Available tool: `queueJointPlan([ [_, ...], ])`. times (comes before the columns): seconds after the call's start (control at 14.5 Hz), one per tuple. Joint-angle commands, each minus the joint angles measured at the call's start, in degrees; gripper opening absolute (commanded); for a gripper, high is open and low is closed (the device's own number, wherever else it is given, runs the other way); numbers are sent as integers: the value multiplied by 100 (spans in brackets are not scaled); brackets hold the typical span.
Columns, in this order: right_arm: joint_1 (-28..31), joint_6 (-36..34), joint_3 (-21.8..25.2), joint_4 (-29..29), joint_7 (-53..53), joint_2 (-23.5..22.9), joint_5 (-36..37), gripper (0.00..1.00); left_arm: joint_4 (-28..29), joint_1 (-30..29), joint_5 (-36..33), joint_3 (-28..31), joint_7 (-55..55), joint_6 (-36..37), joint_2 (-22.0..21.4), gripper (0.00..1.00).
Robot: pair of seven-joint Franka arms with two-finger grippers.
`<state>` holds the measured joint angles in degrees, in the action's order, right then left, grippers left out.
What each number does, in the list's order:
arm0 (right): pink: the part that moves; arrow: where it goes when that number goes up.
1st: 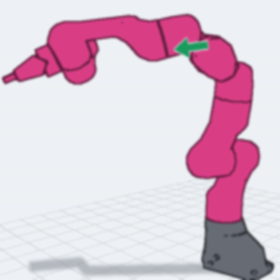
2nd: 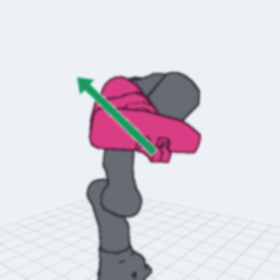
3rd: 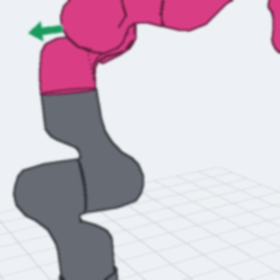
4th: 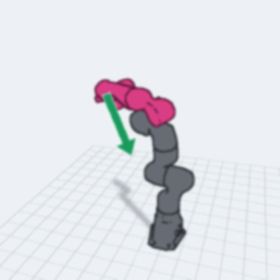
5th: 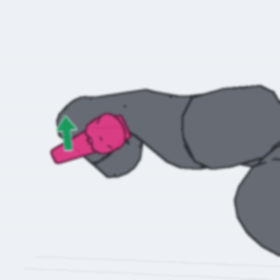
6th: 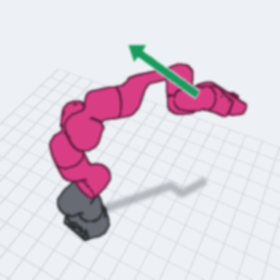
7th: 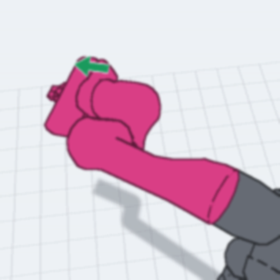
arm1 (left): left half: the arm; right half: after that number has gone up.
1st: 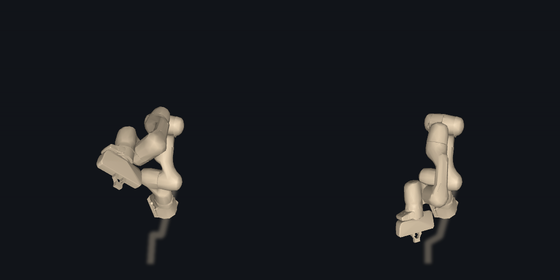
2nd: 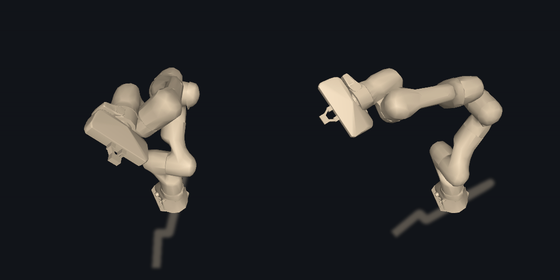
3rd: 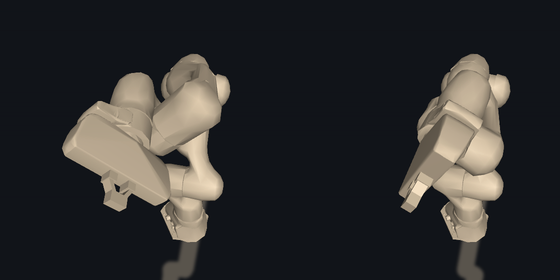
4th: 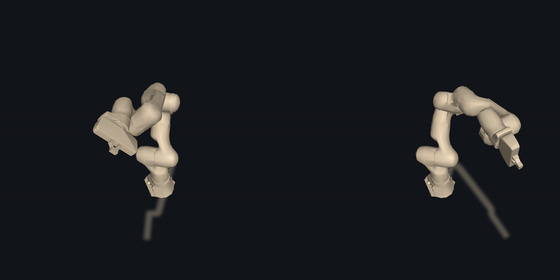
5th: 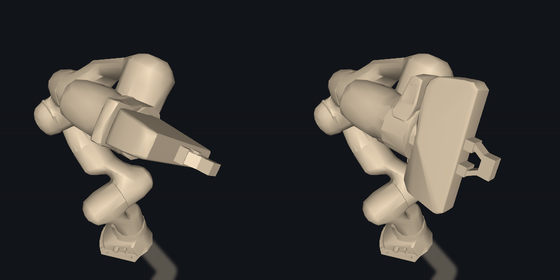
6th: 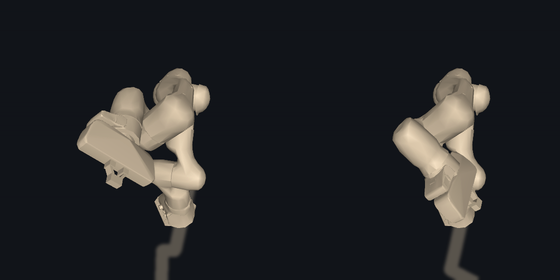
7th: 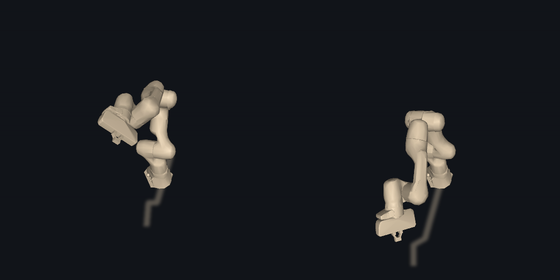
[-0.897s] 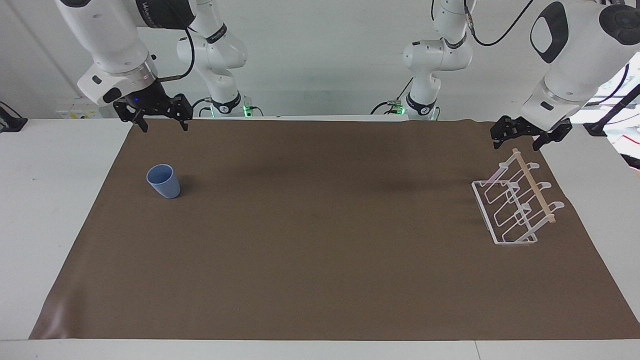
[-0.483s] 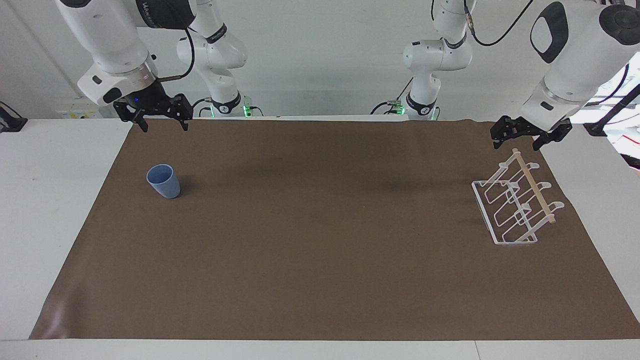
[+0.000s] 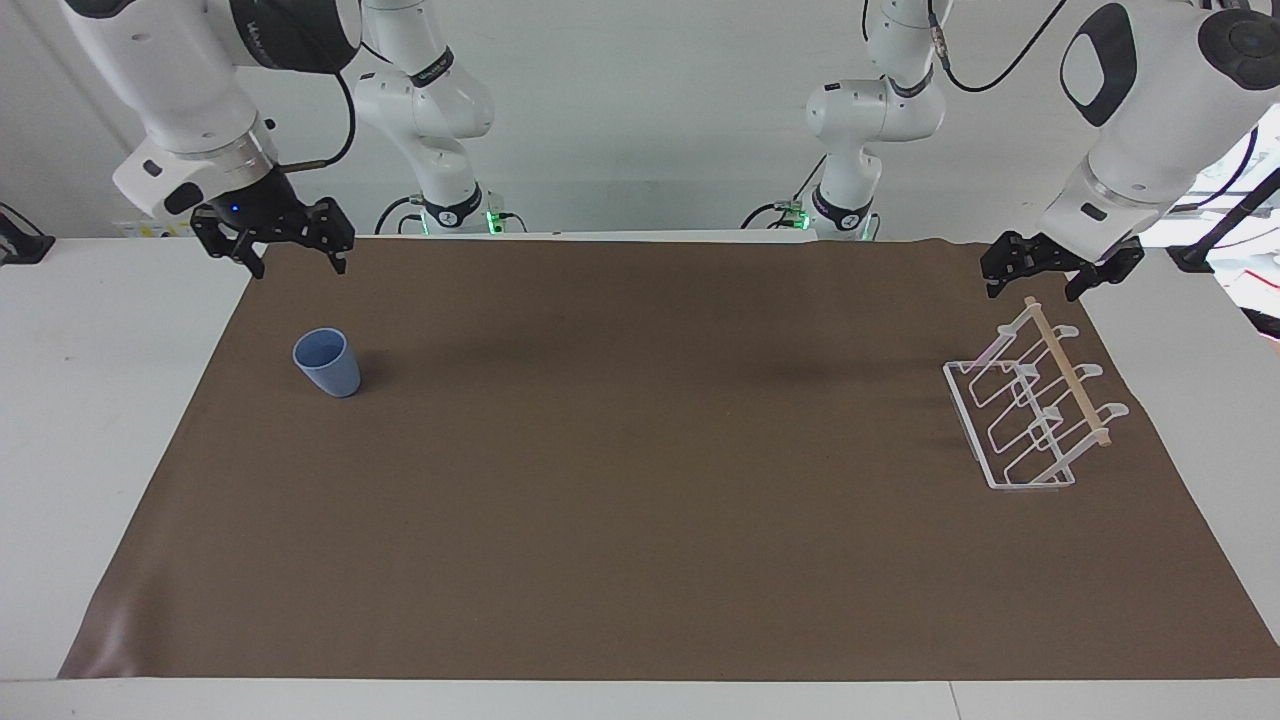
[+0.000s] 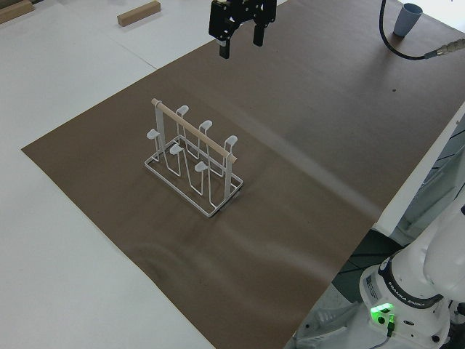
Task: Hang cup on cup holder
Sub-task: 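Lower the right gripper onto the light blue cup and close it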
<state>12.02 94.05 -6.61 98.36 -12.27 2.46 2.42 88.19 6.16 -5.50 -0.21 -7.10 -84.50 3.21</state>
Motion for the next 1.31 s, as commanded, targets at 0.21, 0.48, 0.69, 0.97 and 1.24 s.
queueJointPlan([
  [0.21,872,1939,-15,1895,-1322,-131,-119,100,155,-36,23,-14,15,38,-154,100],
  [0.48,986,2528,-15,2546,-1348,-228,-119,100,164,-36,23,-14,15,30,-154,100],
  [0.69,1136,2873,-15,2793,-1724,-307,-119,100,164,-36,23,-14,15,38,-154,100],
  [0.97,1250,2917,-15,2899,-1814,-334,-119,100,155,8,23,-14,33,56,-154,100],
  [1.24,1268,2926,-15,2925,-1989,-448,-119,73,164,53,23,-41,33,152,-163,100],
])
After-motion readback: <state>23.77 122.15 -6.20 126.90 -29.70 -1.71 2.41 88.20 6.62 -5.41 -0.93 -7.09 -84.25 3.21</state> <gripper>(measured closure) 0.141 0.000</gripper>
